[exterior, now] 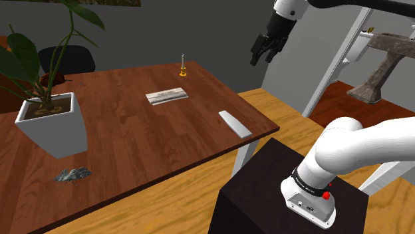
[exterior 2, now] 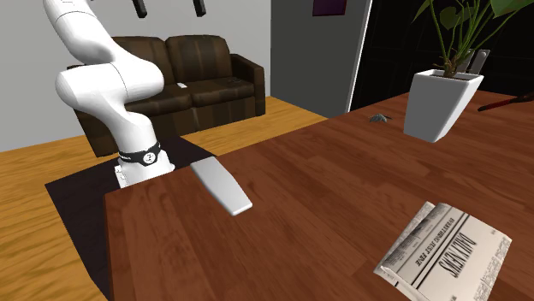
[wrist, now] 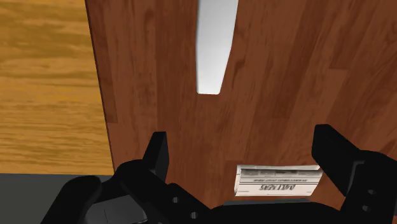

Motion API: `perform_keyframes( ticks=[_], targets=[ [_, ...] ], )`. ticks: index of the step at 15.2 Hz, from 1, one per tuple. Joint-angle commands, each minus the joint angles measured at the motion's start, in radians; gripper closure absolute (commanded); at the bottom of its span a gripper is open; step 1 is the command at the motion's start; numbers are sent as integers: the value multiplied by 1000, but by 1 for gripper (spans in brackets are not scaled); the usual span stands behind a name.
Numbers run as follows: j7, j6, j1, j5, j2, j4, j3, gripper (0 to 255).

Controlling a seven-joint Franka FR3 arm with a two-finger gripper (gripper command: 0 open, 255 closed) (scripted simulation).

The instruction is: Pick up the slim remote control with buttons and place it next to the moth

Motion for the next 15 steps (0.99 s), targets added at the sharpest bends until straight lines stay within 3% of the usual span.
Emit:
perform_keyframes(
  ticks=[1,15],
  targets=[
    [0,0,0,0,0,0,0,0],
    [83,345,-19,12,216,-279,36,0]
  ],
)
